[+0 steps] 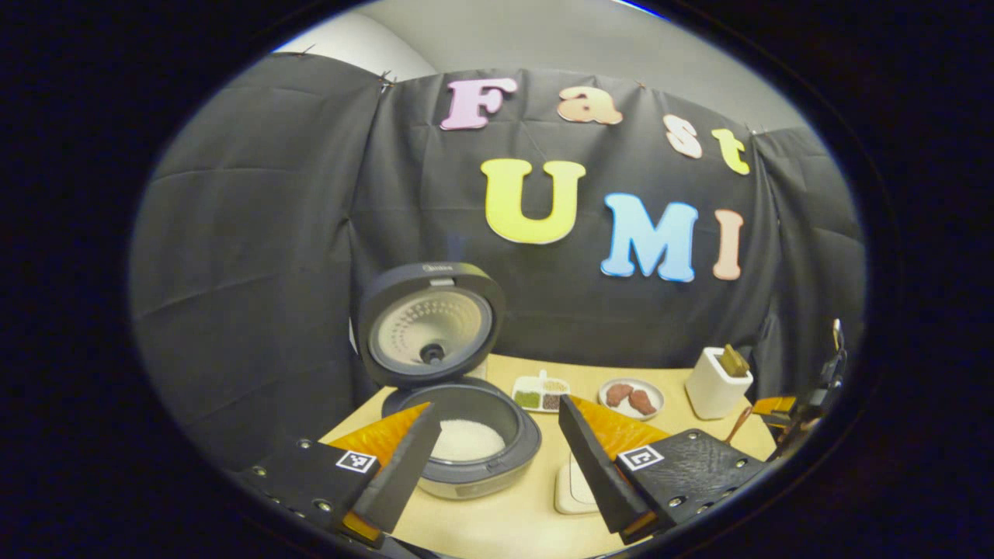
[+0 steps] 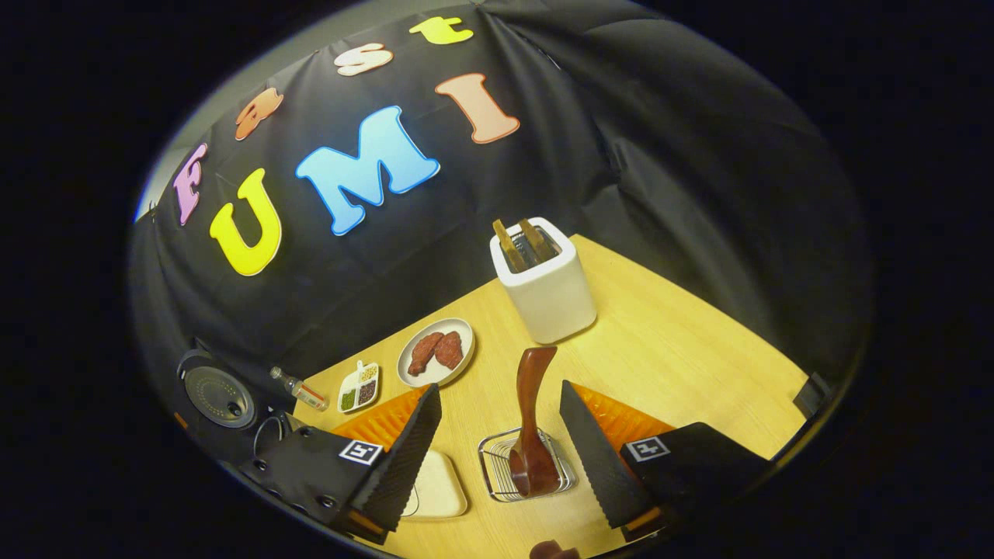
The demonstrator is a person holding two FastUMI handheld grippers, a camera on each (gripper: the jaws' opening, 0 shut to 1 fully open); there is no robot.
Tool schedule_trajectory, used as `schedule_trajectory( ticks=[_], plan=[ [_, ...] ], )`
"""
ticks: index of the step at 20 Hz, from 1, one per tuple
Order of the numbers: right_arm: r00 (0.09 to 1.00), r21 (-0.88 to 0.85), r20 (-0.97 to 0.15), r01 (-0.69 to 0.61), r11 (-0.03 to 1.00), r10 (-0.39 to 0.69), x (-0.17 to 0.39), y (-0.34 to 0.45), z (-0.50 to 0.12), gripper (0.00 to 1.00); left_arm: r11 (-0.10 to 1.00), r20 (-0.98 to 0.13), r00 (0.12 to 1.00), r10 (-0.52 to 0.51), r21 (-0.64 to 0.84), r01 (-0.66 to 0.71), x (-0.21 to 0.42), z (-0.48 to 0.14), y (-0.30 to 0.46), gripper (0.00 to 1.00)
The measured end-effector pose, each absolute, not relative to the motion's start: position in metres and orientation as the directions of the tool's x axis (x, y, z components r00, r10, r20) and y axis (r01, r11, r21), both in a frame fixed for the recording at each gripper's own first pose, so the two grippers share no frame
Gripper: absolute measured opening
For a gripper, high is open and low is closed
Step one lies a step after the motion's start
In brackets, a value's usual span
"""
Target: Close the left gripper, press the button to open the rice cooker; take a wooden spoon from the chopstick holder with the right hand, scoop a spoonful of rice and pour it into the rice cooker, then put the wooden spoon back into the chopstick holder.
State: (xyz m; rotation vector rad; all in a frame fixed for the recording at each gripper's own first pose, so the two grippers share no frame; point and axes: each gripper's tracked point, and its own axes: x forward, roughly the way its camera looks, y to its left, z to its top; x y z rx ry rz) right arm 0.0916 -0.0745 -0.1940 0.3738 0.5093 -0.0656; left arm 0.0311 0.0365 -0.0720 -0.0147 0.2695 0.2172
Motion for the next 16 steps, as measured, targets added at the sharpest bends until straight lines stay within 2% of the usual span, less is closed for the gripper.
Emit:
schedule_trajectory(
  ticks=[5,10,12,14,16],
  plan=[
    [0.923,0.179,-0.384,0.092,0.980,-0.016,0.069,-0.076,-0.155,0.98,0.971,-0.139,0.963,0.231,0.094,-0.220,0.077,-0.009,0.088,0.97],
    [0.956,0.028,-0.282,0.097,0.995,-0.085,0.055,-0.087,-0.110,0.98,0.981,-0.089,0.977,0.195,0.008,-0.195,0.137,0.040,0.125,0.96],
    [0.963,0.025,-0.249,0.114,0.993,-0.104,0.045,-0.087,-0.094,0.99,0.984,-0.102,0.979,0.178,-0.003,-0.179,0.161,0.049,0.138,0.95],
    [0.964,0.005,-0.230,0.140,0.990,-0.135,0.034,-0.087,-0.087,0.98,0.978,-0.163,0.965,0.204,-0.017,-0.210,0.187,0.044,0.160,0.96],
    [0.964,-0.012,-0.214,0.161,0.987,-0.159,0.023,-0.083,-0.080,0.98,0.977,-0.223,0.959,0.174,-0.083,-0.197,0.212,0.036,0.167,0.97]
  ],
)
